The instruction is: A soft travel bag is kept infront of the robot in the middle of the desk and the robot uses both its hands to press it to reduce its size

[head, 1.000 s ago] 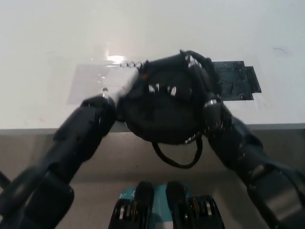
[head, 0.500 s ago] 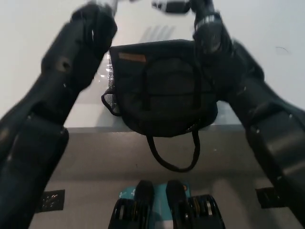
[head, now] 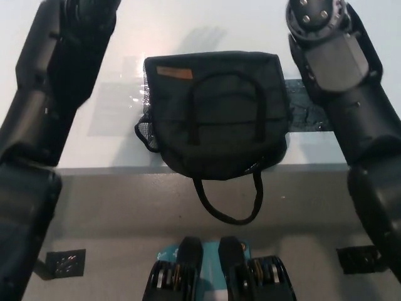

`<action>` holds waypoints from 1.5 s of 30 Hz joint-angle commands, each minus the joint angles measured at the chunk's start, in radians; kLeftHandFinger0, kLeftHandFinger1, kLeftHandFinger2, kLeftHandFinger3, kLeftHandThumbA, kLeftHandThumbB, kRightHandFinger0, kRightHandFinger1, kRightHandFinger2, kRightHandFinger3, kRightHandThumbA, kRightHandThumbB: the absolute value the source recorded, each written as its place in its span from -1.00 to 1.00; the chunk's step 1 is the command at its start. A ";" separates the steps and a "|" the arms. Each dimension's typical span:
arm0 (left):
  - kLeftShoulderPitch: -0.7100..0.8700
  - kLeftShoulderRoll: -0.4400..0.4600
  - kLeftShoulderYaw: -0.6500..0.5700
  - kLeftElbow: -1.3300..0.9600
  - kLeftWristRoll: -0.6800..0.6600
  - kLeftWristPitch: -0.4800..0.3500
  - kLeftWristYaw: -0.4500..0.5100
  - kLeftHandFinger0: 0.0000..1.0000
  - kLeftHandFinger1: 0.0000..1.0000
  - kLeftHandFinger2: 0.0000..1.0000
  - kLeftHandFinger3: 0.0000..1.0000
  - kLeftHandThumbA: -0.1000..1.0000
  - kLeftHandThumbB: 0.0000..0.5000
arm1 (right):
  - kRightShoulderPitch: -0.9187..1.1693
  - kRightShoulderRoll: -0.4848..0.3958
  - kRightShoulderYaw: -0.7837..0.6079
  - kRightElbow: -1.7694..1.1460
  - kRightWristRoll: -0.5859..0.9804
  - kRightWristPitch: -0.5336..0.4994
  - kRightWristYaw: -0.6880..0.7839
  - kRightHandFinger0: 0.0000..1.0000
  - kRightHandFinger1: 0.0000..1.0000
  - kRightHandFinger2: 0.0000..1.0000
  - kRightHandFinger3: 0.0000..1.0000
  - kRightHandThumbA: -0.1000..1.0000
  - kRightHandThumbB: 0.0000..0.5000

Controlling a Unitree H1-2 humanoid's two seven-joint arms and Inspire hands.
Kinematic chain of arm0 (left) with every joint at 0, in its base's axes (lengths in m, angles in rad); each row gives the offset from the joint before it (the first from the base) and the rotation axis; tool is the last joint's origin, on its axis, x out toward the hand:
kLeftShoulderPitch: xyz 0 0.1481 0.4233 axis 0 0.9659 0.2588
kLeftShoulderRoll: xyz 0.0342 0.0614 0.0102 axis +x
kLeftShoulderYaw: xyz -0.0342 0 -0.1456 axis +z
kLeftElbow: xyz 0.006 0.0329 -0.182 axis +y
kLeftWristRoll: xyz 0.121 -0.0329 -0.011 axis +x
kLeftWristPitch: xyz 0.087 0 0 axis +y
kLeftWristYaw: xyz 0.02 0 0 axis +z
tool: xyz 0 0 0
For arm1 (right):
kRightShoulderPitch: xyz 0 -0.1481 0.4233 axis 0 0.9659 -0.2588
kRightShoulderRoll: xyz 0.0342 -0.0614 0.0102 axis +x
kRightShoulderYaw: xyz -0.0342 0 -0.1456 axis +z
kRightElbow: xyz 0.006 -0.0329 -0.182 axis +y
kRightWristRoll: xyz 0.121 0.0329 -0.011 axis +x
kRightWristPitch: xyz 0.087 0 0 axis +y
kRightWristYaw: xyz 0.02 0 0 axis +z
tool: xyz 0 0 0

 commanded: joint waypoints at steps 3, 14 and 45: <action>0.225 0.099 0.143 -0.729 -0.286 0.201 -0.220 1.00 1.00 1.00 1.00 1.00 0.20 | 0.198 -0.105 -0.089 -0.744 0.142 0.183 0.145 1.00 1.00 1.00 1.00 1.00 -0.21; 0.894 0.127 0.181 -1.277 -0.437 0.081 -0.134 1.00 1.00 1.00 1.00 1.00 0.31 | 0.698 -0.116 -0.059 -1.405 0.207 0.230 0.160 1.00 1.00 1.00 1.00 1.00 -0.23; 1.451 -0.065 0.017 -0.792 -0.251 -0.289 -0.088 1.00 1.00 1.00 1.00 1.00 -0.05 | 1.442 0.029 0.148 -0.841 0.148 -0.262 0.150 1.00 1.00 1.00 1.00 1.00 -0.52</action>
